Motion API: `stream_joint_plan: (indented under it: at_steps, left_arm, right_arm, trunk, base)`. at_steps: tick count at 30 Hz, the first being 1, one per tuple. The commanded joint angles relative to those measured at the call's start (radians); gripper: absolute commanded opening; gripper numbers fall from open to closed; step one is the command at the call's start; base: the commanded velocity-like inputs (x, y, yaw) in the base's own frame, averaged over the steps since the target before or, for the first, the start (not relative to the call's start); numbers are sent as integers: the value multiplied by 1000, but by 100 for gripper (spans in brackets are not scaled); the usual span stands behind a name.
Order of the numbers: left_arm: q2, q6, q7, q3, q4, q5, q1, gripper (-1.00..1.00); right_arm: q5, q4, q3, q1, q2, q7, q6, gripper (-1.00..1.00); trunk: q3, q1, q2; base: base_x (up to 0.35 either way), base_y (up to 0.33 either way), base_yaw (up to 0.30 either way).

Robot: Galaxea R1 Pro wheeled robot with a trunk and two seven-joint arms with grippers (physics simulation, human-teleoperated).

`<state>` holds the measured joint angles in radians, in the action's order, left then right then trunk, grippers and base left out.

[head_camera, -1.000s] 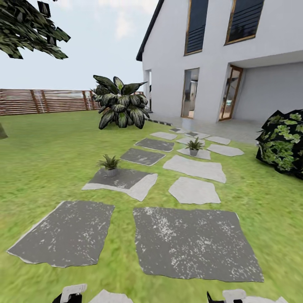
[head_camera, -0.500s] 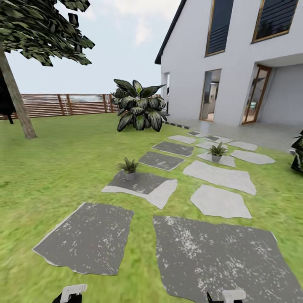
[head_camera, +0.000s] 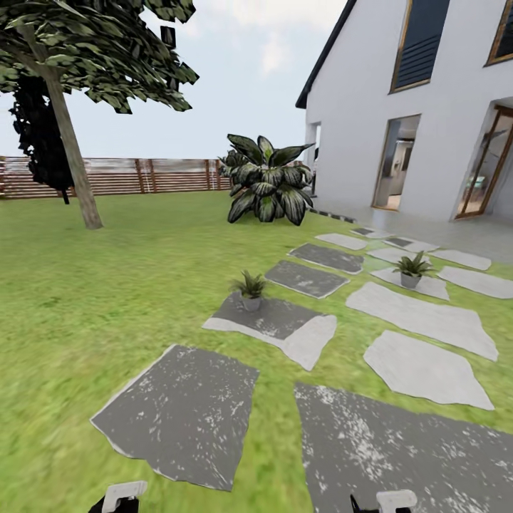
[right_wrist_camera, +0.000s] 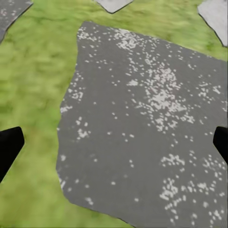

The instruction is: Pick up the pesticide atomizer in the garden and spray insectifuge to fully cover both potted plants in the garden.

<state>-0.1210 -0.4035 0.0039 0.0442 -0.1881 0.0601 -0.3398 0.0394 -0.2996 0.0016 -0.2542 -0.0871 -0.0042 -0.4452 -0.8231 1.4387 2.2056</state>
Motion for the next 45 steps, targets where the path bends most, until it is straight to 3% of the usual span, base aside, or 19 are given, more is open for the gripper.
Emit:
stream_joint_plan:
  at_steps: [1,19,45]
  left_arm:
    - [0,-3,-1,0,1,6,-1,-100]
    - [0,-2,-1,0,1,6,-1,-100]
    - [0,-1,-1,1,1,7,-1,-100]
  right_arm:
    - [4,0,0,0,0,0,-3,100]
    - [2,0,0,0,0,0,-3,100]
    - [0,0,0,0,0,0,-3,100]
  trunk:
    - [-2,0,0]
    - [-28,0,0]
    - [-65,0,0]
  base:
    - [280,182,202]
    - [206,67,90]
    - [31,0,-157]
